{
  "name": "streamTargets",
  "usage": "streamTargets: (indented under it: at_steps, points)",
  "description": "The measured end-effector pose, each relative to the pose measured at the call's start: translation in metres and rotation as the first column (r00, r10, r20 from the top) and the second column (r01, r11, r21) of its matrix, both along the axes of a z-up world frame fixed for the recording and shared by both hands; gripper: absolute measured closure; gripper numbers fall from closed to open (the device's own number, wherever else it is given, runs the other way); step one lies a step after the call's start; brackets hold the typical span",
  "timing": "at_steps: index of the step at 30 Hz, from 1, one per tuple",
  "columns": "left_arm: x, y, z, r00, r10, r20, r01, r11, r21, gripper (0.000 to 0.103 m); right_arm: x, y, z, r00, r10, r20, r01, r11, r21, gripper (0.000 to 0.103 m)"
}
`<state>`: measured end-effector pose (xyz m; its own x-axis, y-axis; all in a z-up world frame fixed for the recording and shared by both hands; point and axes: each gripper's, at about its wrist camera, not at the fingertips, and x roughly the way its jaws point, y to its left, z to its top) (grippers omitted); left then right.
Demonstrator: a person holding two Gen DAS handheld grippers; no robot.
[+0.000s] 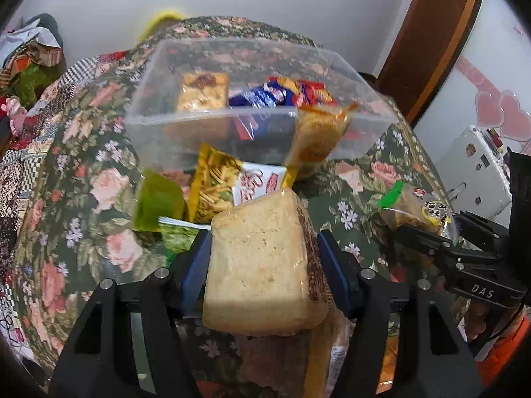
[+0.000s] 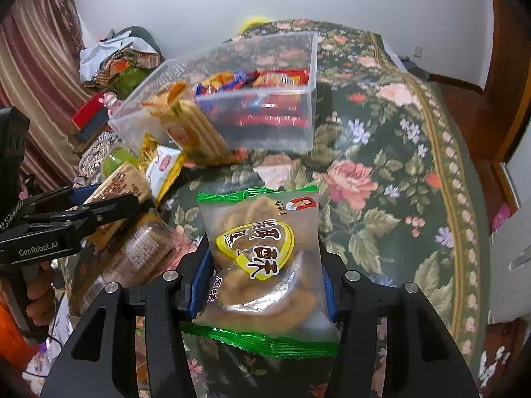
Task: Organize snacks
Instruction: 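Grasp the green-trimmed cracker bag with the right tool while the left tool grasps the bread slice, then place the cracker bag and bread slice into the clear box and release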
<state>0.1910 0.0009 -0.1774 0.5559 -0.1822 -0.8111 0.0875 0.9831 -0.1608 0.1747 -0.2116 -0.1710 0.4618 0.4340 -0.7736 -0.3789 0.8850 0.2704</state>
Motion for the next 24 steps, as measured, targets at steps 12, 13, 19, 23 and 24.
streamTargets:
  at_steps: [12,13,19,23,24]
  points:
    - [-0.001,0.019,0.057,0.990,0.035,0.137,-0.036,0.999,0.007,0.039,0.012,0.002,0.049,0.991,-0.023,0.128,0.018,0.999,0.039,0.054]
    - [0.001,0.021,0.060,0.989,0.035,0.147,-0.037,0.999,0.008,0.039,0.015,0.002,0.053,0.990,-0.024,0.138,0.019,0.999,0.043,0.054]
    - [0.013,0.025,0.084,0.977,0.036,0.209,-0.039,0.999,0.012,0.039,0.032,0.011,0.076,0.979,-0.039,0.201,0.025,0.997,0.071,0.054]
    - [0.025,0.025,0.095,0.970,0.034,0.240,-0.039,0.999,0.015,0.039,0.047,0.017,0.087,0.973,-0.048,0.227,0.027,0.995,0.095,0.054]
    - [0.029,0.025,0.097,0.969,0.034,0.245,-0.040,0.999,0.016,0.039,0.051,0.018,0.089,0.972,-0.050,0.231,0.027,0.994,0.102,0.054]
